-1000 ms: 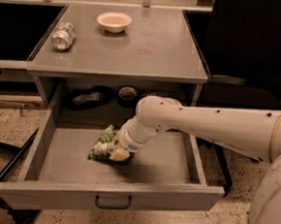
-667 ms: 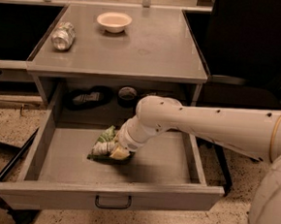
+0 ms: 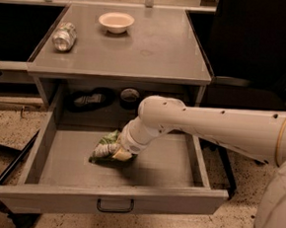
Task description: Pick green jalapeno chip bag from top drawer and place on counter
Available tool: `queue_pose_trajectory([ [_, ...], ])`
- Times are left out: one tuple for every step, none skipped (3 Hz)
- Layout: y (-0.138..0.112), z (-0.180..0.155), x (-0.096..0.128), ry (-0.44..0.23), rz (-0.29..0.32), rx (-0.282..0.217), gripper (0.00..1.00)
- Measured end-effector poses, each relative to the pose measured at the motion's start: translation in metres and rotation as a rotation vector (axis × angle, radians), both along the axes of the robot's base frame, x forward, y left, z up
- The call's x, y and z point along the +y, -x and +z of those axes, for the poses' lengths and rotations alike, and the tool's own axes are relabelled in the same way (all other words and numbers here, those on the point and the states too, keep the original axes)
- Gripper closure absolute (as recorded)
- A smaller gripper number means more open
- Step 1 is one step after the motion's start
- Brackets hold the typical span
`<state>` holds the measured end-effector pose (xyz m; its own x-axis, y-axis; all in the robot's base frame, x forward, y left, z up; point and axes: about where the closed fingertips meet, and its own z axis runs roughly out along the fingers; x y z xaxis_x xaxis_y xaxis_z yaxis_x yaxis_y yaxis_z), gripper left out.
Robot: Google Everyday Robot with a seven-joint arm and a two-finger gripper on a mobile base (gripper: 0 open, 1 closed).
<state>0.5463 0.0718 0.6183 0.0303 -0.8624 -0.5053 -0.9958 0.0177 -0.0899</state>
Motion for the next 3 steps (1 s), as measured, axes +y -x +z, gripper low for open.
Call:
queue_pose_trajectory([
  [-0.010, 0.053, -0.007, -0.025, -0.007, -0.059, 1.00],
  [-0.029, 0.149, -0.014, -0.031, 0.016, -0.169, 1.00],
  [-0.052, 0.271, -0.021, -0.040, 0.025, -0.337, 1.00],
])
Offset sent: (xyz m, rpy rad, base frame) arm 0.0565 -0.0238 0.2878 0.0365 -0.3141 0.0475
